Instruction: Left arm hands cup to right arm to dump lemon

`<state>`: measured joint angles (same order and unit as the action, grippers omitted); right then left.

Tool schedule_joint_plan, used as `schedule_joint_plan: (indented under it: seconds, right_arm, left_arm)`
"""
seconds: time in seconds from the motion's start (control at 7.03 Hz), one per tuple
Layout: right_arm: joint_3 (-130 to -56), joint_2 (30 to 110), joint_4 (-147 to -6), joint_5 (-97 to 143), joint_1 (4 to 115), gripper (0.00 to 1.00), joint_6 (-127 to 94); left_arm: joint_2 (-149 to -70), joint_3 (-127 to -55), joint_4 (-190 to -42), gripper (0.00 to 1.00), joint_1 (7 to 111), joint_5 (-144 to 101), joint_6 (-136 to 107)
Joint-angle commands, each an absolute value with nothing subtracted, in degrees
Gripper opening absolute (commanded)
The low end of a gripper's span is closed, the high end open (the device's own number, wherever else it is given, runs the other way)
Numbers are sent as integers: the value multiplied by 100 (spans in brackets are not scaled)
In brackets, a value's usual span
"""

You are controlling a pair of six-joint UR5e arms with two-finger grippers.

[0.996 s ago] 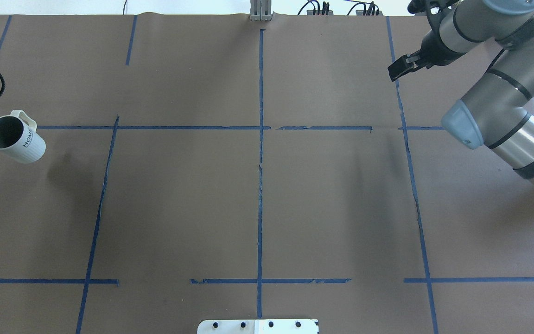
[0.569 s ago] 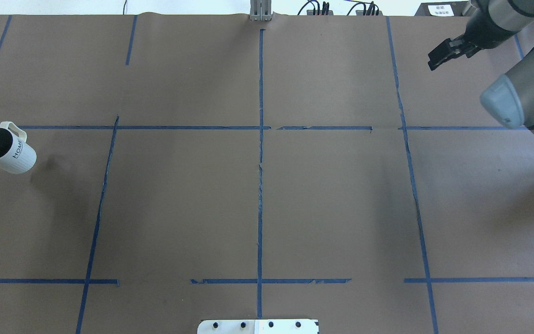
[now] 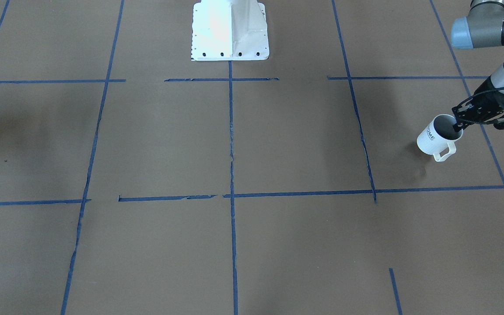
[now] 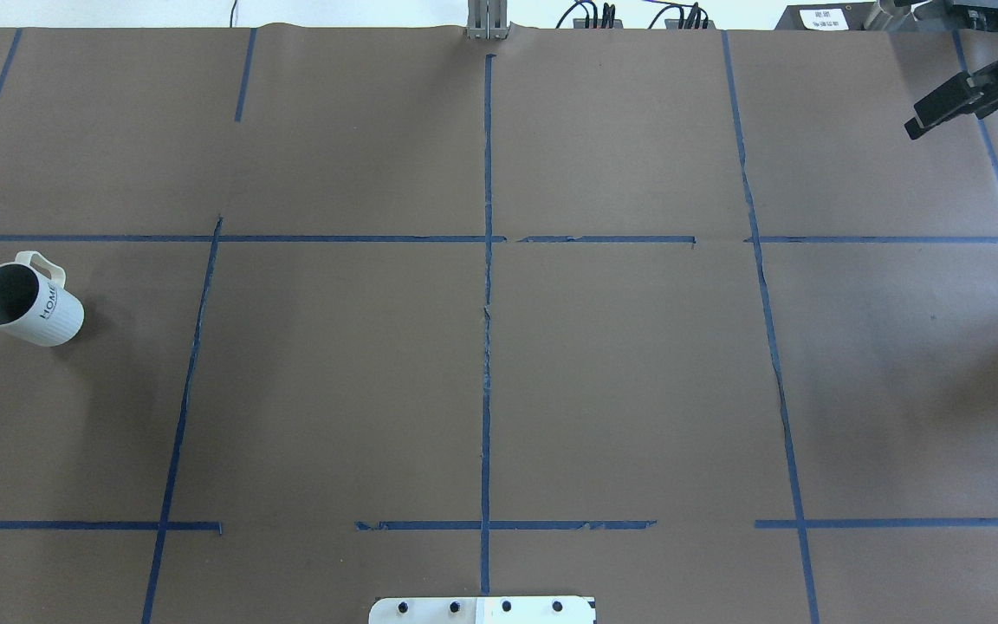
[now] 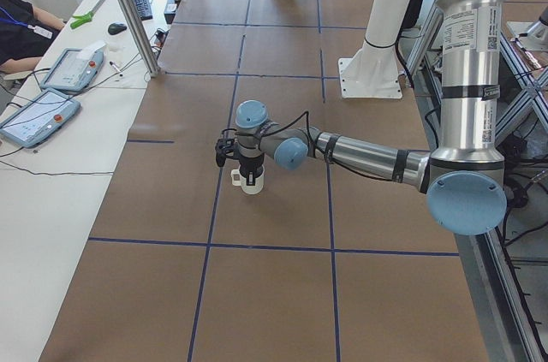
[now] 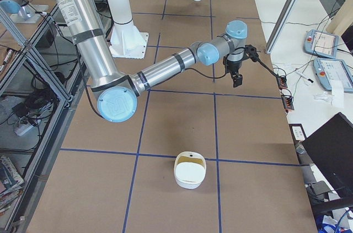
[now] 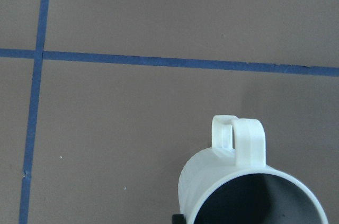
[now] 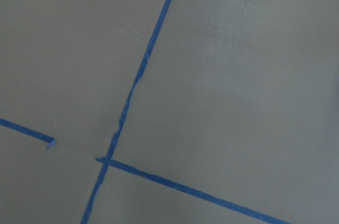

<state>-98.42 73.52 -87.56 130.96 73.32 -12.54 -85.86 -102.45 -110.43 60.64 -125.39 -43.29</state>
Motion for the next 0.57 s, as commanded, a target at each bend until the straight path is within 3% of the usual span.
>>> schedule_joint_plan:
  seconds: [0.0, 0.14, 0.28, 0.43]
  right_arm:
    - [-10124, 7829, -8763, 13113, 7461, 100, -1108]
    - [-10168, 7953, -8763, 13113, 7505, 100, -942]
    - [-10169, 7989, -8763, 13113, 7532, 100, -906]
    - [-10169, 8076, -8771, 13113, 7602, 100, -723]
  left_arm:
    - [-8578, -10239, -11057, 3, 5880, -12542, -4403]
    - [-8578, -10204, -11057, 8, 5854, -12542, -4395]
    - [-8578, -10195, -11048, 22, 5854, -12542, -4386]
    - [-8569, -10204, -11039, 76, 5854, -12542, -4307]
